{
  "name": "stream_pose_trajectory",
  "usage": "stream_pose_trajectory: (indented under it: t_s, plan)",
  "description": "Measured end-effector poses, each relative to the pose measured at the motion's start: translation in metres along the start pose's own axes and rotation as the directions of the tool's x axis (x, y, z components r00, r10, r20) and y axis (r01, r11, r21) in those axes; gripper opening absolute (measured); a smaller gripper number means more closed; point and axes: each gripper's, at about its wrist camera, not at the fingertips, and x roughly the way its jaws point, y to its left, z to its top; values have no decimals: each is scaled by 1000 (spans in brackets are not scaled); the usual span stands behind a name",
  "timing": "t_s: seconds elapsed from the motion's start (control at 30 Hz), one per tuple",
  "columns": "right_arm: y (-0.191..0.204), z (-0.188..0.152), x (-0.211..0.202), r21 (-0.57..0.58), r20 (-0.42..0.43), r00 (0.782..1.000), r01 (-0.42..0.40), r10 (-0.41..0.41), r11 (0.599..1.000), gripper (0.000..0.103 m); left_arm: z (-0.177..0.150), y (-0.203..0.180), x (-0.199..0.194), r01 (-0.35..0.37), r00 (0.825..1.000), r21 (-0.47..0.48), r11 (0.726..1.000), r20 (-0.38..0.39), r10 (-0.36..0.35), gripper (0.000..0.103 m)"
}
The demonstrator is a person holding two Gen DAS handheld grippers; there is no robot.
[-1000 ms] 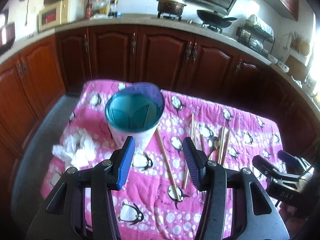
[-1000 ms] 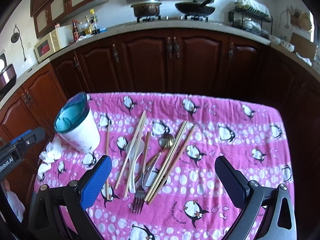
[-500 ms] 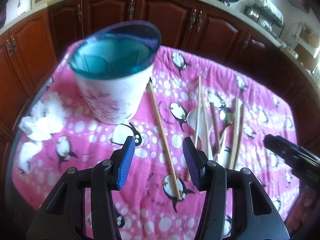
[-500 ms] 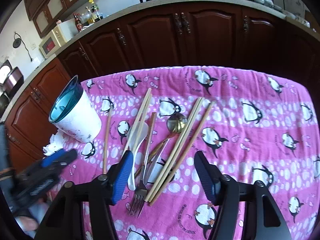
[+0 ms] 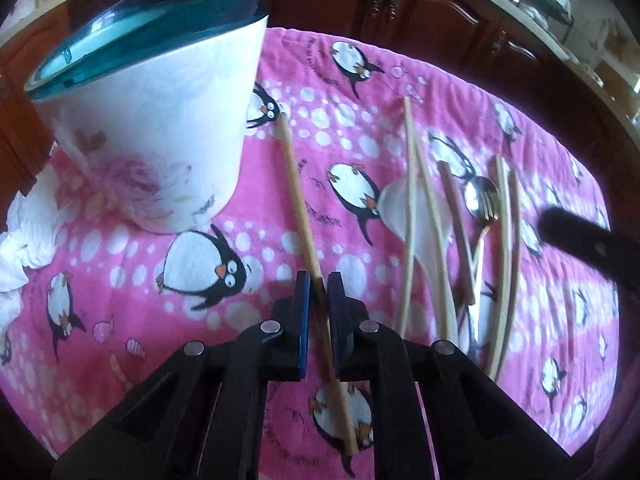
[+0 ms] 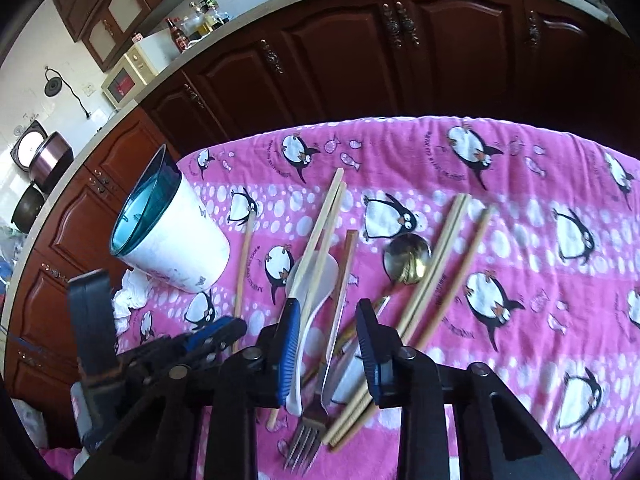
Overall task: Organize utensils
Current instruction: 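Close the left tool on a wooden chopstick while the right tool grasps another chopstick, then lift both held chopsticks off the cloth with the left and right tools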
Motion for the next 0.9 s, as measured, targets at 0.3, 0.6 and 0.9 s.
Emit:
stream_pose_trajectory:
  t_s: [0.3,0.6,0.9]
  plan:
    - [16,31,45,-18,-45,997,-63,62,998,23,-38,18,-41,31,998,25,999,-57,-30,6]
    - [16,62,108,-14,-123,992,-25,23,1000,23,-55,35,-58,48,997,27,998,-69,-46,7]
    - [15,87,134,5,-179,983,-36,36,999,23,-8,42,-51,38,999,-9,999,1,-38,31]
